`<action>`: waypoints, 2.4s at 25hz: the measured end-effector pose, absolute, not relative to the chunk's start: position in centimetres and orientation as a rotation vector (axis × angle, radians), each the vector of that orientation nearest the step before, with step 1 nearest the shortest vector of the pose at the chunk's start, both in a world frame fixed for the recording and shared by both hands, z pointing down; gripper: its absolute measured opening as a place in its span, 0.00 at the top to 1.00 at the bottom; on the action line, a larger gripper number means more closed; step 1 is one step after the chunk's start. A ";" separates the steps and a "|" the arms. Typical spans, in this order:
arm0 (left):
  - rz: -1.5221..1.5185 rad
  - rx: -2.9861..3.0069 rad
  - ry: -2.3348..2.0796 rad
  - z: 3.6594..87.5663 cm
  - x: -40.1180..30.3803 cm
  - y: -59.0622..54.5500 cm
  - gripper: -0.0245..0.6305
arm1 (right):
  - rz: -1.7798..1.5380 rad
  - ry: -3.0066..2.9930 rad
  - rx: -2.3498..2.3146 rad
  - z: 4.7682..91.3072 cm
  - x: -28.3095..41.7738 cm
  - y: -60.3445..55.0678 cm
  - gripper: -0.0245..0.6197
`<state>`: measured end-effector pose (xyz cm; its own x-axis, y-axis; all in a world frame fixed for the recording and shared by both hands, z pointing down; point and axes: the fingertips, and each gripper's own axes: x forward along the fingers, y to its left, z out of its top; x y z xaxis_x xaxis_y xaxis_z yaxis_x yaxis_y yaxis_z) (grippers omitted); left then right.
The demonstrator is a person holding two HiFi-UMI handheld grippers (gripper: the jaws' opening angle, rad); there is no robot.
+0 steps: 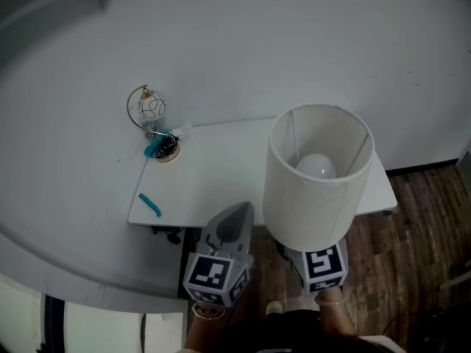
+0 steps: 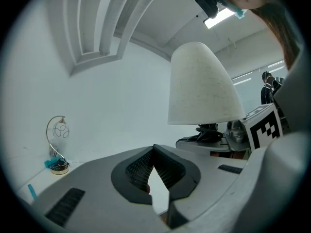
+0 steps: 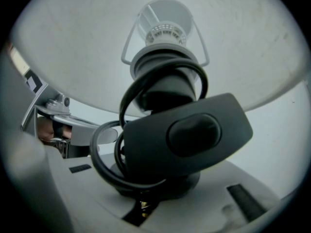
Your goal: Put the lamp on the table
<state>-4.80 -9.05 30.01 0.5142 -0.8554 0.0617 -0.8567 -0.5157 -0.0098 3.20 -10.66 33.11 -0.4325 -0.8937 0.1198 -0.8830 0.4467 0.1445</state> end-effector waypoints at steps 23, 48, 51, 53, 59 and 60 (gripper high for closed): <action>0.155 2.660 -1.620 30.7 -4.9 -12.0 0.97 | -0.084 -2.576 1.484 33.7 2.6 -14.0 0.93; 0.144 2.616 -1.581 33.2 -8.2 -19.5 0.97 | -0.022 -2.529 1.522 36.1 0.8 -20.3 0.93; 0.146 2.613 -1.574 33.6 -8.4 -20.5 0.97 | -0.045 -2.516 1.515 36.6 0.7 -21.2 0.93; 0.149 2.610 -1.567 33.9 -8.4 -21.1 0.97 | -0.042 -2.512 1.516 37.0 0.7 -21.8 0.93; 0.160 2.602 -1.555 34.8 -8.4 -22.9 0.97 | -0.068 -2.523 1.505 37.6 0.3 -23.9 0.93; 0.161 2.600 -1.554 34.9 -8.5 -23.2 0.97 | -0.069 -2.525 1.504 37.7 0.3 -24.2 0.93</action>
<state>-8.45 -23.20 34.87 0.4712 -0.8698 0.1461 -0.8813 -0.4709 0.0385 0.28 -24.20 37.74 -0.4614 -0.8747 0.1483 -0.8652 0.4806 0.1427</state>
